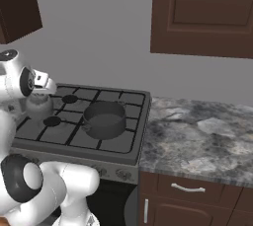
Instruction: Pick the kettle from the counter and place it on a stove burner. Then turn the burner on.
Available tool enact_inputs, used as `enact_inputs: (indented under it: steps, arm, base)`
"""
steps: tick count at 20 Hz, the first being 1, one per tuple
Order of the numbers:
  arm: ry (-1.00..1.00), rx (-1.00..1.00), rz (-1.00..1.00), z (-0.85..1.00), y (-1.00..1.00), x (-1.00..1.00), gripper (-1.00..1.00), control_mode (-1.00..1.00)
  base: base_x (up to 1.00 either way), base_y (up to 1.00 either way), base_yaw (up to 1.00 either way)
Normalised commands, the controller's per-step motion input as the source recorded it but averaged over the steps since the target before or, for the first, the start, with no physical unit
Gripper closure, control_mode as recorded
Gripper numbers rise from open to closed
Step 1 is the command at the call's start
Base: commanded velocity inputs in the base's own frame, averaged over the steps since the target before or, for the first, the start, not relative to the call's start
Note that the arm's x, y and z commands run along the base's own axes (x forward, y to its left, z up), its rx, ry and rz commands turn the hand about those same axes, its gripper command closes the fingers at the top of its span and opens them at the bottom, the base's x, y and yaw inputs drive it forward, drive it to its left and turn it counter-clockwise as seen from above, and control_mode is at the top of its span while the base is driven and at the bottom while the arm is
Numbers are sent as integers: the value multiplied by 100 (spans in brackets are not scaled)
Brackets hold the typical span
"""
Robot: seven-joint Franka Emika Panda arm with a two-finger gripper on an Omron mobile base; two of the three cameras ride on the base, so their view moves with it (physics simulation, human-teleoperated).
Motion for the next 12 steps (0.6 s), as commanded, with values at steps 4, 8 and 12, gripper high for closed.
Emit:
enact_inputs:
  steps: [4,8,12]
  arm:
    - [1,-16,0,-31,16,39,100,-100]
    - [0,-18,0,-33,19,45,100,-100]
    - [4,-11,0,-30,14,46,100,-100]
  base:
    - [0,0,0]
    - [0,0,0]
    - [0,0,0]
